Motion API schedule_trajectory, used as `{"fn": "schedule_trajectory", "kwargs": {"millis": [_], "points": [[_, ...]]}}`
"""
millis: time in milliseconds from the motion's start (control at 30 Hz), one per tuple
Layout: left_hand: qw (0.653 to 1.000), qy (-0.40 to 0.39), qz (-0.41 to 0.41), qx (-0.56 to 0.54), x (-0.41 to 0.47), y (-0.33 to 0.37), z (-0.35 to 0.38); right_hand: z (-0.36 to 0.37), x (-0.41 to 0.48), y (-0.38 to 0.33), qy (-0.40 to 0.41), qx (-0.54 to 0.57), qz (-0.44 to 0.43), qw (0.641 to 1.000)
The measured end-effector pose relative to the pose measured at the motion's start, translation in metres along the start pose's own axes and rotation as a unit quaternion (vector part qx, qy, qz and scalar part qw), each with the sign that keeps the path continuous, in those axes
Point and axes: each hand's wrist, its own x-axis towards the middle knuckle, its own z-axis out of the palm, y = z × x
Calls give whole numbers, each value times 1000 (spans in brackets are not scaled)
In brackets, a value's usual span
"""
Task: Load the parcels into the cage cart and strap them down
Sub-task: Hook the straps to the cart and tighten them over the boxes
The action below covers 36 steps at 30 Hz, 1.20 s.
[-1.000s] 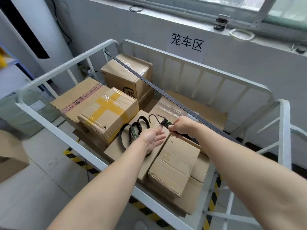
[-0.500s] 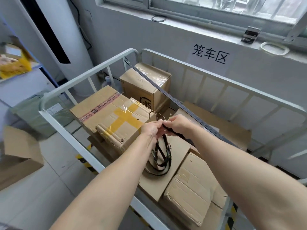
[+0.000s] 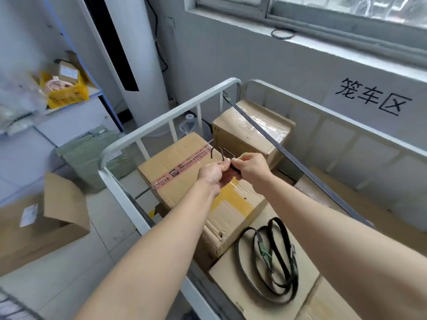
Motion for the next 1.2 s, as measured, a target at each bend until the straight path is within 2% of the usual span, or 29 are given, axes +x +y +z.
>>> {"fn": "schedule_trajectory", "kwargs": {"millis": [100,333,567,800,1000,1200], "points": [[1000,2,-9,-22,29,31,-39,49,32,-26,-8,2,0,1000],[993,62,-43,-89,94,90,-130,158,94,-78,-37,-10,22,999],[981,129,-46,-136,155,110,-190,242,148,-98,-54,-28,45,997],[969,177,-65,-159,202,101,-213,290,192,-76,-46,-15,102,994],[953,228,-45,-195,224,102,-223,314,213,-71,-65,52,116,990],[941,274,-45,-194,221,97,-237,320,205,-75,-115,-3,91,989]]}}
